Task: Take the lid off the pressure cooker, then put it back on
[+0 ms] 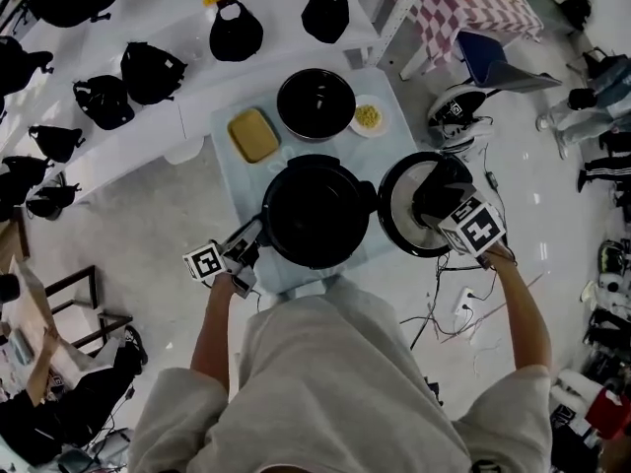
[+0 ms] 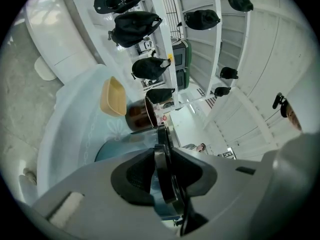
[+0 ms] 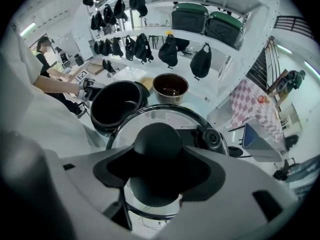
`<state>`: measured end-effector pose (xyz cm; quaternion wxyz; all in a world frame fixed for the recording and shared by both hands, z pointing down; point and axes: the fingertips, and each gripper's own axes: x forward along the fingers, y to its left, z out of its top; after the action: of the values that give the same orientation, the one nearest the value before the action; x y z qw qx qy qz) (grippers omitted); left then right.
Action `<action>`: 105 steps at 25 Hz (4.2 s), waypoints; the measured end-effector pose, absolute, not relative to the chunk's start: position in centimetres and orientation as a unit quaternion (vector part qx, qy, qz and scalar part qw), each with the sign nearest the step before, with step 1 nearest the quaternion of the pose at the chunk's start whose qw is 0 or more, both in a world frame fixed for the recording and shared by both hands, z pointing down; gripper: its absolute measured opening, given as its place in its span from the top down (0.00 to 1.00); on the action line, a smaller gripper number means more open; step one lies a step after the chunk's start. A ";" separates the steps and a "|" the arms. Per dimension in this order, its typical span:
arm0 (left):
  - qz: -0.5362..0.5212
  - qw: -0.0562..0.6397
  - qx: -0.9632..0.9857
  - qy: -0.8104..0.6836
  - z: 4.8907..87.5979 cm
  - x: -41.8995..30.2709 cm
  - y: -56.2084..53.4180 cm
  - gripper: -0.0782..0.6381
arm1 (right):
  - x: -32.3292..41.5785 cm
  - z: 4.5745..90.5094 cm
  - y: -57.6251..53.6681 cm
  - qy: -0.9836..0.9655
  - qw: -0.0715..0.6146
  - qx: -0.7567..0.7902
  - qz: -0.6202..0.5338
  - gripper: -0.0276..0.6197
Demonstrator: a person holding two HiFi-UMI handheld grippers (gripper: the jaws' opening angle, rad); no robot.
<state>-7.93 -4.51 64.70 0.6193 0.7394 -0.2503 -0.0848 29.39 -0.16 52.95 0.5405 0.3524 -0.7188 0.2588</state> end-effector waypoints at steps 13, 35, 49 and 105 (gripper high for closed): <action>-0.082 0.623 0.730 -0.269 64.6 -7.7 -4.5 0.74 | 32.6 63.0 1.8 -0.695 0.533 0.353 0.330 0.53; -0.071 0.617 0.729 -0.288 64.5 -7.6 -4.7 0.73 | 30.8 75.6 -0.1 -0.678 0.552 0.338 0.349 0.53; -0.089 0.617 0.727 -0.287 64.5 -6.6 -4.7 0.73 | 31.2 77.0 0.6 -0.693 0.545 0.346 0.321 0.52; 0.099 0.230 0.841 -0.480 56.0 -9.2 -5.5 0.87 | 32.1 75.5 1.1 -0.692 0.460 0.436 0.346 0.46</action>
<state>-9.19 -5.48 56.00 0.2295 0.8411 -0.4797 0.0994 32.10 1.06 75.48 0.4599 0.4356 -0.6921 0.3461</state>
